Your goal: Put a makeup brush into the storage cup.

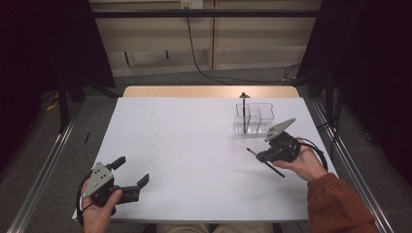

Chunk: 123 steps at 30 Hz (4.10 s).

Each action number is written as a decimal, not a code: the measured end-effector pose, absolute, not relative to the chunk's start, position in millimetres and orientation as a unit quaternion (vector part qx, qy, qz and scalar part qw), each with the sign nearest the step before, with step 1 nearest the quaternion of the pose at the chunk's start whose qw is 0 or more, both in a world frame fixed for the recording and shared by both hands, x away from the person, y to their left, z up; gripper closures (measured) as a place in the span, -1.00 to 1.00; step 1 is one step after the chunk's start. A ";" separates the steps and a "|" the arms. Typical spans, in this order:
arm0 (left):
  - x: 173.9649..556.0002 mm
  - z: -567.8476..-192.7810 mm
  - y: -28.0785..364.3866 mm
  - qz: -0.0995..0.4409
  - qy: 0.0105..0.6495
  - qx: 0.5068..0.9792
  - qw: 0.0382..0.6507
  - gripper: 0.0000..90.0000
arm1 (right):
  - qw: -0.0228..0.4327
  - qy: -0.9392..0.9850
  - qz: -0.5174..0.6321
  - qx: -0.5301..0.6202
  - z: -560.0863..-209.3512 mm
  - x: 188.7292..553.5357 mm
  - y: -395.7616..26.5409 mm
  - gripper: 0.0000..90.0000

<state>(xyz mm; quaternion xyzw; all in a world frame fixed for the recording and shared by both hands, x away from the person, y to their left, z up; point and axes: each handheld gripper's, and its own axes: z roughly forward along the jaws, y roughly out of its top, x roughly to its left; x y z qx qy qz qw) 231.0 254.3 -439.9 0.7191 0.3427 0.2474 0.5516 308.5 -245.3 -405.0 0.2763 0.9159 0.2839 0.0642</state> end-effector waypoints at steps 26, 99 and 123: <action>230.5 -439.2 255.4 0.251 0.340 0.720 0.550 -0.95 | 0.112 0.845 0.424 0.307 -405.7 299.4 -254.5 0.88; 231.4 -439.5 254.6 0.248 0.340 0.720 0.552 -0.95 | 0.196 0.719 0.594 0.302 -350.1 326.2 -253.6 0.88; 231.4 -439.5 255.2 0.249 0.340 0.719 0.553 -0.95 | 0.222 0.699 0.604 0.311 -322.3 360.9 -240.6 0.88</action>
